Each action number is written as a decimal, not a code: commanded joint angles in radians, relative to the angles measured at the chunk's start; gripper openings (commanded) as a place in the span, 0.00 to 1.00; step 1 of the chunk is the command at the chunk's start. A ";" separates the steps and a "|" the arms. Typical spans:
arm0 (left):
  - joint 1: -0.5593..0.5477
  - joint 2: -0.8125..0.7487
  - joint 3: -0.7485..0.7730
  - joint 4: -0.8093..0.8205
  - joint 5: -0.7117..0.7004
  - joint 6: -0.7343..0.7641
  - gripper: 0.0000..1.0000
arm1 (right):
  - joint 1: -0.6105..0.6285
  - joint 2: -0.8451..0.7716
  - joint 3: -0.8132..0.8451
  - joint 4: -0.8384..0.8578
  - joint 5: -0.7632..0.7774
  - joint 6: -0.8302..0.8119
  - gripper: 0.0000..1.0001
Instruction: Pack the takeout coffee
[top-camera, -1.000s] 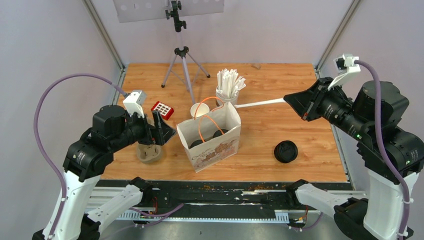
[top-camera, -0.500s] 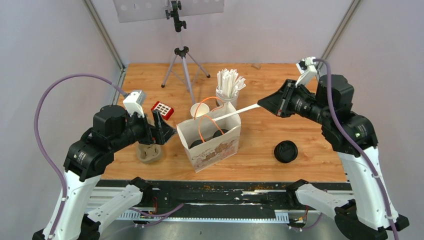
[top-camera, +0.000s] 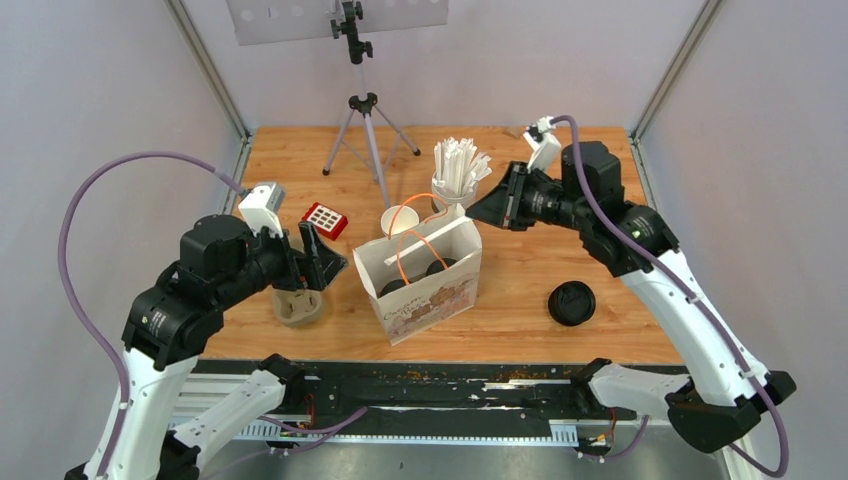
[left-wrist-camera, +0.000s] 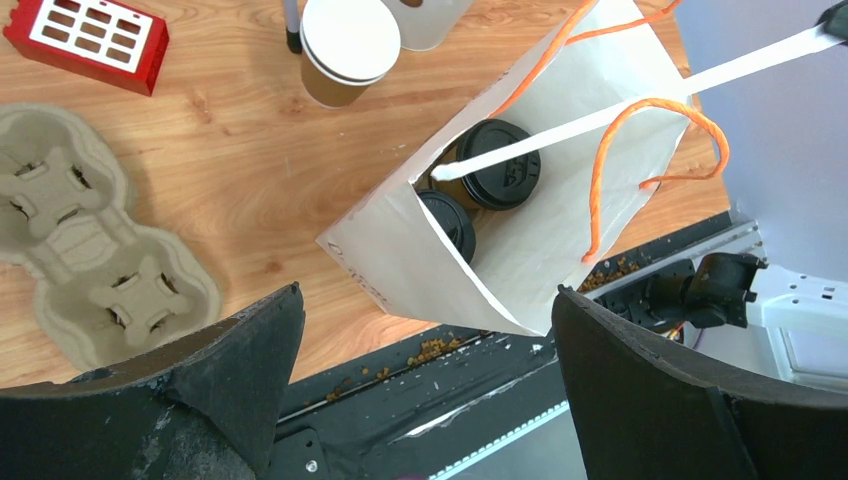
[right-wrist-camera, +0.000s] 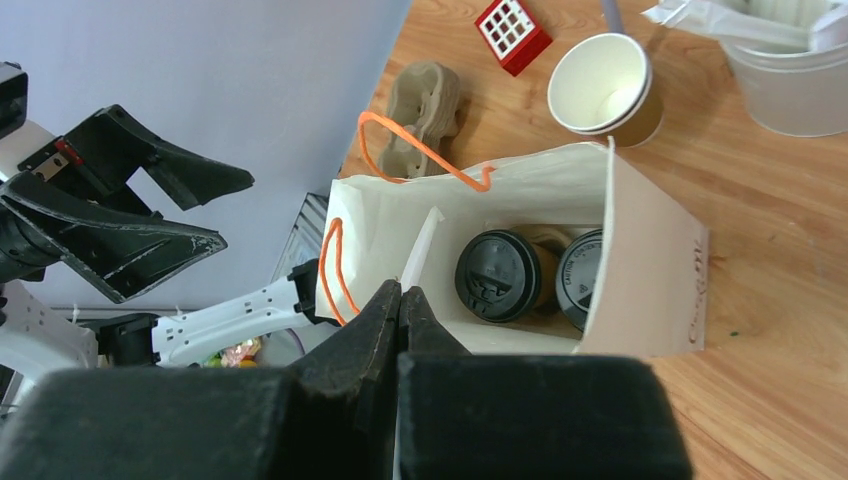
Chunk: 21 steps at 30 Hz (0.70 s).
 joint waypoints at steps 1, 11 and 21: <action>-0.004 -0.019 0.002 0.012 -0.020 0.020 1.00 | 0.059 0.038 -0.010 0.110 -0.010 0.047 0.00; -0.003 -0.034 -0.016 0.036 -0.017 0.004 1.00 | 0.082 0.083 -0.127 0.184 -0.025 0.049 0.04; -0.003 -0.033 0.001 0.017 -0.032 0.010 1.00 | 0.036 0.119 0.028 0.093 0.127 -0.154 0.36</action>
